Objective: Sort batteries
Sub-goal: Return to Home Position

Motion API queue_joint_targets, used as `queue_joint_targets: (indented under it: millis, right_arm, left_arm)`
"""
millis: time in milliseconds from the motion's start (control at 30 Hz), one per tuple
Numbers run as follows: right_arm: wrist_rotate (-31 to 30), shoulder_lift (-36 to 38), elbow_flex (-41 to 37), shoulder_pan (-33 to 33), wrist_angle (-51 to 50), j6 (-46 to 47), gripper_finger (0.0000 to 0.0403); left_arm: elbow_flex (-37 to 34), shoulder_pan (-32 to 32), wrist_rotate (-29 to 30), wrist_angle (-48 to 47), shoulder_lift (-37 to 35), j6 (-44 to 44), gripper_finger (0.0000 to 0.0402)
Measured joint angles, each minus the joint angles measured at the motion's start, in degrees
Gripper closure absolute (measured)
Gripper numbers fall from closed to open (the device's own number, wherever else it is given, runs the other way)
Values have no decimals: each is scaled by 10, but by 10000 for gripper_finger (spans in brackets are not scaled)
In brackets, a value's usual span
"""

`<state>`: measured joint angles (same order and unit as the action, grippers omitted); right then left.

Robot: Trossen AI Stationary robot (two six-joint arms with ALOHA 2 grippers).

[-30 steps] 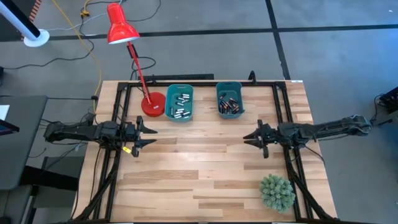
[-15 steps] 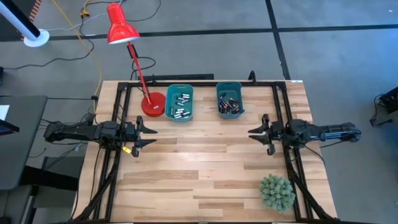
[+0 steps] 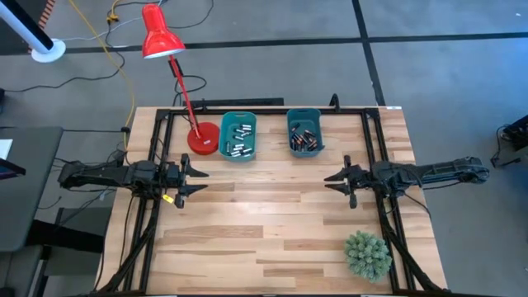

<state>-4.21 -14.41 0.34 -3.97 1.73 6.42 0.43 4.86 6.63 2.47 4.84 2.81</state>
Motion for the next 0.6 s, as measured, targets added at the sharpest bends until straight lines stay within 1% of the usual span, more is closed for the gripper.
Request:
queue_joint_targets:
  millis: [200, 600]
  right_arm:
    - [0, -22, 0, 0, 0, 1, 290]
    - [0, -25, 0, 0, 0, 2, 290]
  left_arm:
    - [0, 0, 0, 0, 0, 0, 235]
    - [0, 0, 0, 0, 0, 0, 235]
